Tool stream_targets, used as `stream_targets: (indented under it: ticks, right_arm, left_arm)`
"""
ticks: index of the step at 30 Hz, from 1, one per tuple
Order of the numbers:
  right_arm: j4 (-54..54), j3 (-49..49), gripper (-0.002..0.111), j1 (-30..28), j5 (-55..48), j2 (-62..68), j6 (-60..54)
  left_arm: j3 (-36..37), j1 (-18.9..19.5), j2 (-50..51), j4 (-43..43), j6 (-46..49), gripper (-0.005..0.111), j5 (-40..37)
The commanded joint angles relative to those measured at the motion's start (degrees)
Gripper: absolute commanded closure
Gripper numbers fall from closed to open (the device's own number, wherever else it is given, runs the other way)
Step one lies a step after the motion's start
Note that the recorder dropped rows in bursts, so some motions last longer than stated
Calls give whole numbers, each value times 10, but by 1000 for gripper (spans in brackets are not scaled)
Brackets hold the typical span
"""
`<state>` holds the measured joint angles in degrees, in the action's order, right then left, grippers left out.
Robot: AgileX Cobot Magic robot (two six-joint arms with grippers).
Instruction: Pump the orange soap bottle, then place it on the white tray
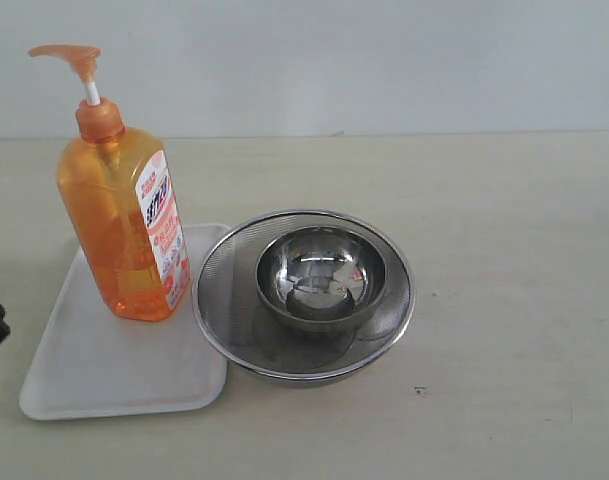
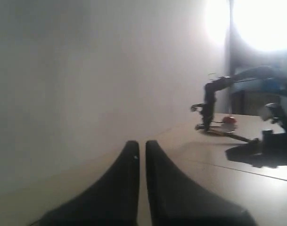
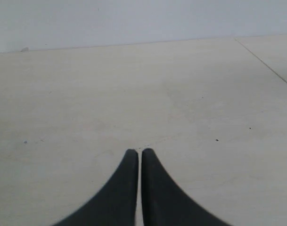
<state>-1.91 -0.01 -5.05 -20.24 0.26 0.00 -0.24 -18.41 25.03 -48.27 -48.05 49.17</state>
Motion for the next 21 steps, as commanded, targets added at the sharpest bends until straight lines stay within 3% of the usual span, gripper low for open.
stream_targets:
  ticks: [1,6,16,21]
  right_arm:
    - [1,0,108,-1,6,-3,-4]
    - [1,0,108,-1,6,-3,-4]
    - [1,0,108,-1,6,-3,-3]
    - [1,0,108,-1,3,-3,-3]
  left_arm:
    - [2,29,-78,-24,-102,102,-143]
    - [2,43,-152,-87,-189,102,-220]
    - [2,82,-246,-206,-335,102,-267]
    - [2,90,-250,-239,-338,102,-276]
